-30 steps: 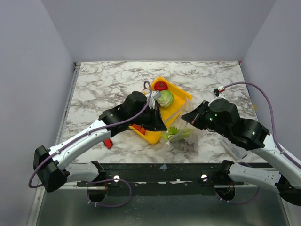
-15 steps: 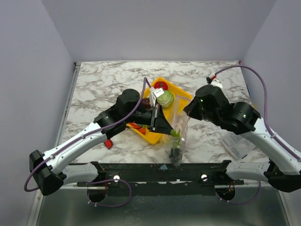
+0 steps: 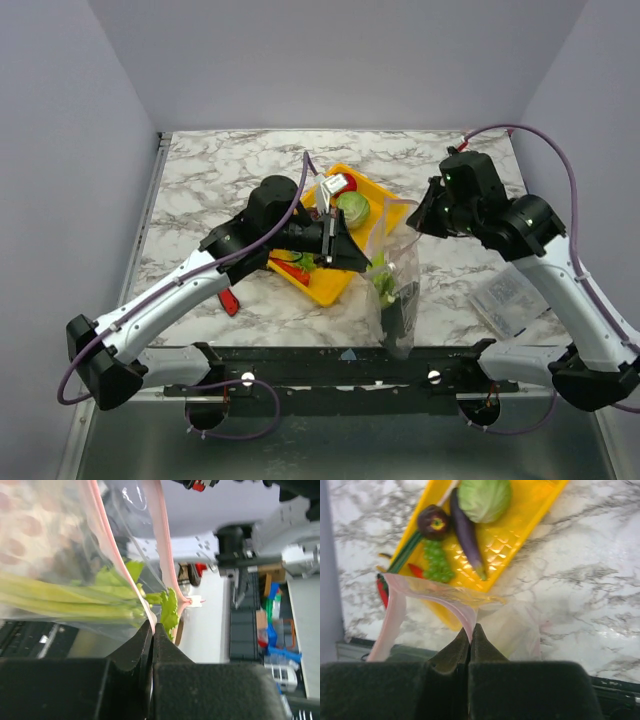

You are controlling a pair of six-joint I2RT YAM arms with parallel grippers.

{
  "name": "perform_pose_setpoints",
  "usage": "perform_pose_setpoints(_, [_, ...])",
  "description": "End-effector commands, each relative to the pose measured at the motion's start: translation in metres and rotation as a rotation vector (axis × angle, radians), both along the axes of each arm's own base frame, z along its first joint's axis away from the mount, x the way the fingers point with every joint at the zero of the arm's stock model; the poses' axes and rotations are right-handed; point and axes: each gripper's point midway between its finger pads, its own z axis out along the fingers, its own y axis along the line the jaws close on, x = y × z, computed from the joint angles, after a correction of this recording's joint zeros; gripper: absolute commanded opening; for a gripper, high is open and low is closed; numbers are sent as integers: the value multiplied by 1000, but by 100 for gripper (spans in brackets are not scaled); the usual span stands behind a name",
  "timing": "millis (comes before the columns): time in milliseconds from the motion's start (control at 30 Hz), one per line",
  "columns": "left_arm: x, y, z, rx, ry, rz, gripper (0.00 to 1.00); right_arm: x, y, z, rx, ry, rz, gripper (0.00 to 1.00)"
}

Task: Place the food in the zip-top bag and seal the zipper
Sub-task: Adjust the zipper food storage bag at the center of the board.

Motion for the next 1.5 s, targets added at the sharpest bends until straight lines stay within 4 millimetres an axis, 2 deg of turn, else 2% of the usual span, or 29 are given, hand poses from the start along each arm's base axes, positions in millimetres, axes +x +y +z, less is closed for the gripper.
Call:
perform_pose_setpoints(0, [38,4,-38,92,63,76,0,31,-13,-49,-28,103,29,1])
perform_pose_setpoints(67, [23,3,-17,69,13,51,0,28,-10,-36,6,90,50,0])
perform_pose_setpoints(167, [3,7,15,18,-60,29,0,9,8,17,150,7,161,0])
perform_pose_setpoints(233, [1,8,26,-27,-83,31,0,0,15,42,221,-41,204,0])
perform_pose_setpoints(267, [6,8,23,-27,-108,49,0,-3,17,46,240,-51,218,0])
perform_pose_setpoints(300, [19,8,13,7,-110,96,2,-2,19,46,247,-60,231,0])
perform_pose_setpoints(367, [43,6,-13,54,-75,140,6,5,16,26,206,-44,207,0])
perform_pose_setpoints(433, [56,2,-37,87,6,127,2,12,9,0,150,0,163,0])
perform_pose_setpoints(467, [56,-1,-39,86,22,106,0,12,11,-8,145,18,170,0])
perform_pose_setpoints(533, [47,-4,-20,50,-34,95,0,8,14,-12,157,38,187,0])
perform_pose_setpoints(600, [34,-3,8,15,-104,91,0,4,13,-4,176,22,186,1])
perform_pose_setpoints(633, [27,-3,23,-13,-133,73,4,2,12,5,188,4,185,0])
perform_pose_setpoints(700, [22,0,37,-33,-167,73,13,-3,10,20,210,-32,191,1])
perform_pose_setpoints(767, [35,3,26,6,-184,120,16,-5,9,25,208,-58,205,0])
perform_pose_setpoints(800, [41,5,16,38,-166,133,14,-4,7,23,197,-61,201,0])
perform_pose_setpoints(833, [42,5,11,41,-144,116,8,-4,6,21,189,-53,193,0])
perform_pose_setpoints(900, [40,3,16,11,-141,103,0,-7,12,21,221,-43,216,0])
perform_pose_setpoints(1000, [37,-1,31,-33,-183,115,0,-21,35,37,342,-89,355,0])
perform_pose_setpoints(1067, [37,-5,35,-40,-177,100,0,-22,34,45,361,-131,357,1])
perform_pose_setpoints(1167, [39,-13,30,-31,-157,68,0,-18,23,51,325,-172,310,1])
perform_pose_setpoints(1233, [38,-15,24,-19,-143,52,8,-18,17,54,312,-193,282,1])
perform_pose_setpoints(1367, [33,-11,11,-16,-147,40,36,-16,1,48,300,-214,186,0])
perform_pose_setpoints(1467, [31,-2,9,-20,-173,56,47,-15,-6,37,293,-201,126,1])
